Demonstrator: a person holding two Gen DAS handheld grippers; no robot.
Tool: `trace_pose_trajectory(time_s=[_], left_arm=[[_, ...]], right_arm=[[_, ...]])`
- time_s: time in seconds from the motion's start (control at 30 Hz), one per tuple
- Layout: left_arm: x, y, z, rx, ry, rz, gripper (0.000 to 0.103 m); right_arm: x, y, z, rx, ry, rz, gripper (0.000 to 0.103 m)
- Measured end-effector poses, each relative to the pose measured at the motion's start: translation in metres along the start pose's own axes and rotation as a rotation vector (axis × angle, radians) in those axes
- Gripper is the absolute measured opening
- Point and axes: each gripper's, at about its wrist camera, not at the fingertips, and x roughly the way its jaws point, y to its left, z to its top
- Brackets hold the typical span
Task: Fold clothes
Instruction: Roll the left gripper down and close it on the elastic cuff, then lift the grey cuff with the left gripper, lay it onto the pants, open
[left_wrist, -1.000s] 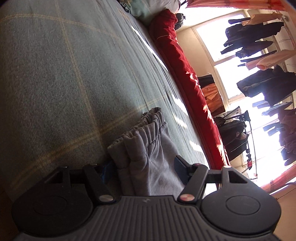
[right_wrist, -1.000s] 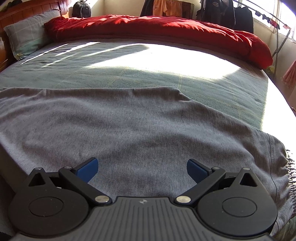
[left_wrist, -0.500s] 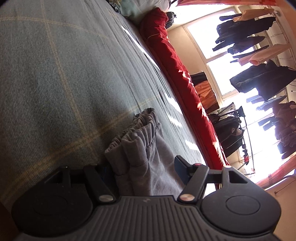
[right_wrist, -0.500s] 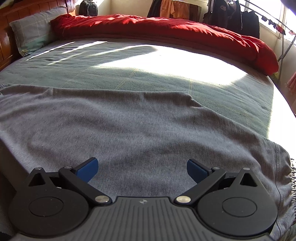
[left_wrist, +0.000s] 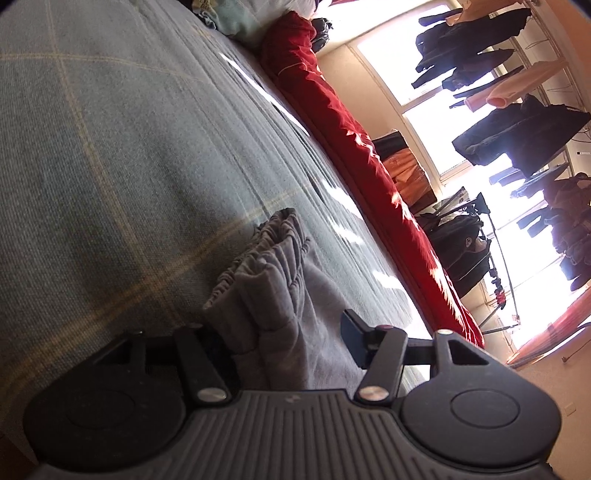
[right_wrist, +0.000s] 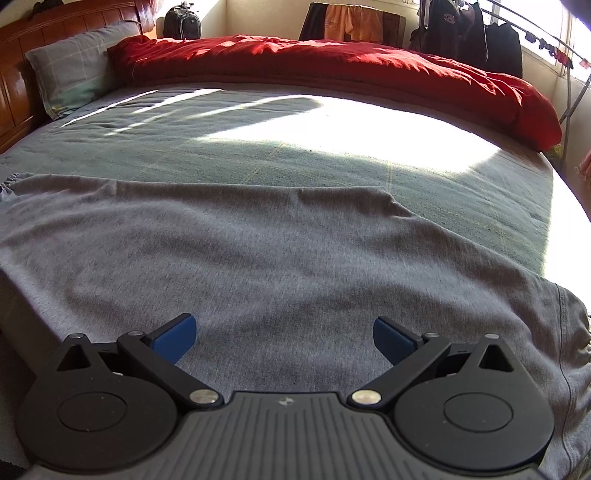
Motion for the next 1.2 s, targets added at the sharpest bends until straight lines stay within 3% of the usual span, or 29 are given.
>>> trace_pose_trajectory(time_s=[0.03,0.13,0.27,0.43,0.8,1.2], left_arm=[[0.000,0.000,0.001,-0.005,0.007,0.022,0.031],[-0.001,-0.004,0.003,-0.010,0.023,0.078,0.020],[-0.004,-0.031,0.002,0.076,0.029,0.172,0.017],[-0.014,-0.072,-0.001,0.191,0.024,0.198,0.016],[-0.026,-0.185,-0.019,0.420,0.019,0.080,0.016],[-0.014,-0.243,-0.049,0.517,0.084,-0.024,0.016]], right_arm=[[0.001,0.000,0.000,0.004,0.001,0.000,0.103],[0.000,-0.002,-0.001,0.014,-0.005,0.008,0.103],[-0.003,-0.003,-0.003,0.016,-0.013,0.014,0.103],[-0.007,-0.008,-0.005,0.026,-0.026,0.011,0.103],[-0.012,-0.011,-0.010,0.037,-0.046,0.049,0.103],[-0.011,0.009,0.005,0.008,-0.077,0.207,0.103]])
